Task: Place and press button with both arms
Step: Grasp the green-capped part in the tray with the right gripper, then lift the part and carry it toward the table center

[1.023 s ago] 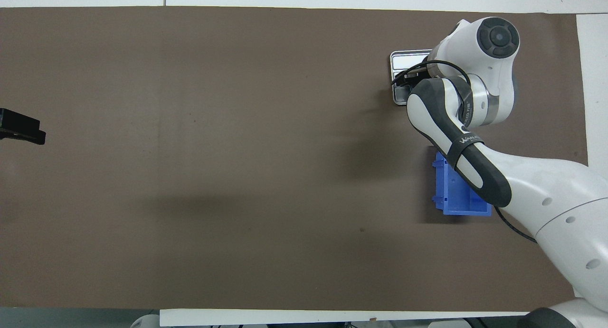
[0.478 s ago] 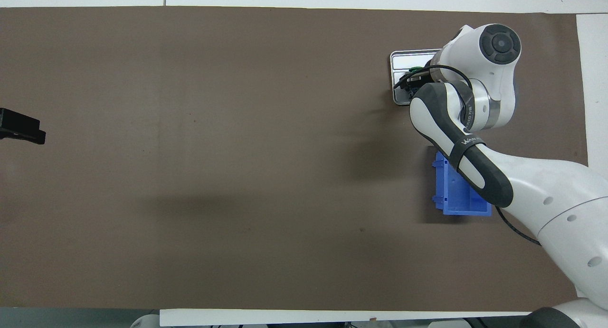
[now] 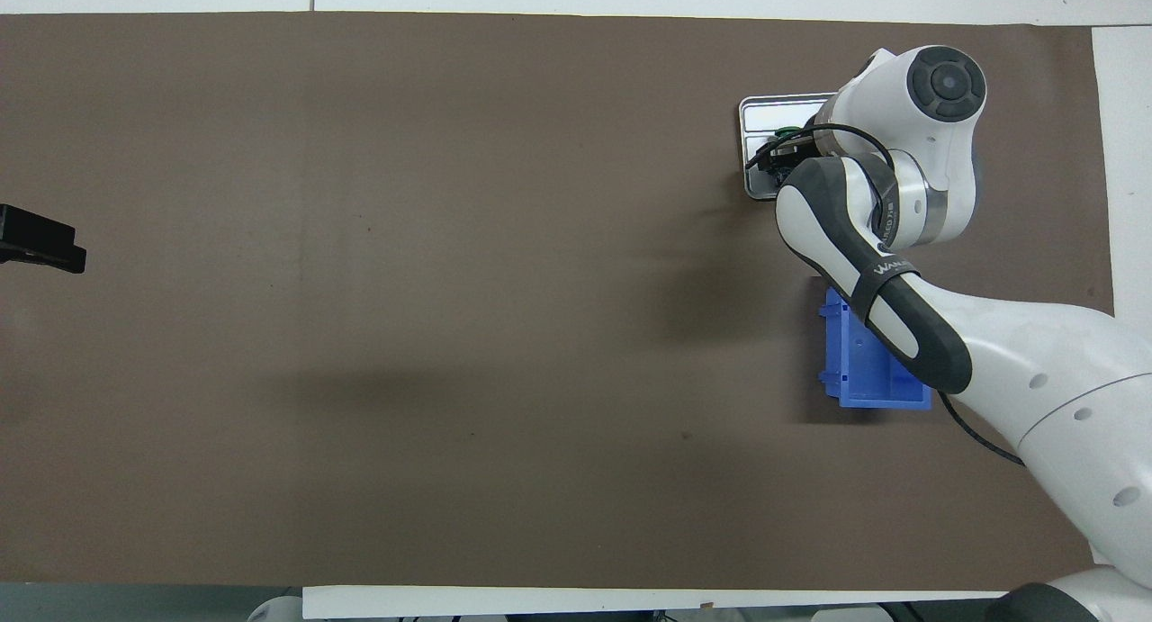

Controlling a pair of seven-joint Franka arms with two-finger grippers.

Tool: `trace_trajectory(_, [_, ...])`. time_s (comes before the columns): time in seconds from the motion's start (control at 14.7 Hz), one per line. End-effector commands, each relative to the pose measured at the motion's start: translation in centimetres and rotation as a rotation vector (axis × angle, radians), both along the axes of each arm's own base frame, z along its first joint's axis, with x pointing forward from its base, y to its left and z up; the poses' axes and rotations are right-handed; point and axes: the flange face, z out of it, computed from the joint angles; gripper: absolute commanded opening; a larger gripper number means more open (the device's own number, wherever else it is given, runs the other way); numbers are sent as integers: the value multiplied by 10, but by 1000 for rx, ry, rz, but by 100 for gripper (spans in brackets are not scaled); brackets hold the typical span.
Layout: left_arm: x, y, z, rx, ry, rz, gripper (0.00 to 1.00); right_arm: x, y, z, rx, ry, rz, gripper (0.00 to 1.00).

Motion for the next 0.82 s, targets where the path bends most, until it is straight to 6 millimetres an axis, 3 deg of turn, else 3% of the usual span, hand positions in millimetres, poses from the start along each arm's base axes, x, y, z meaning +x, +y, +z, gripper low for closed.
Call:
trace_trajectory(0.0, [-6,-2,3,-12,-30,-1,100,-6,5,7,5,34,-15,55])
trace_trajectory(0.2, [-6,-1,3,-12,-30,-3,100,-7,5,14,-1,66,-12,0])
trace_trajectory(0.41, [-6,-1,3,-12,-30,0,100,4,8,67,-10,85,-7,0])
trace_trajectory(0.55, [-6,-2,3,-12,-30,-3,100,0,12,104,-12,112,-3,0])
trace_trajectory(0.75, [-6,-2,3,-11,-27,-1,100,-24,48,146,-19,140,-17,0])
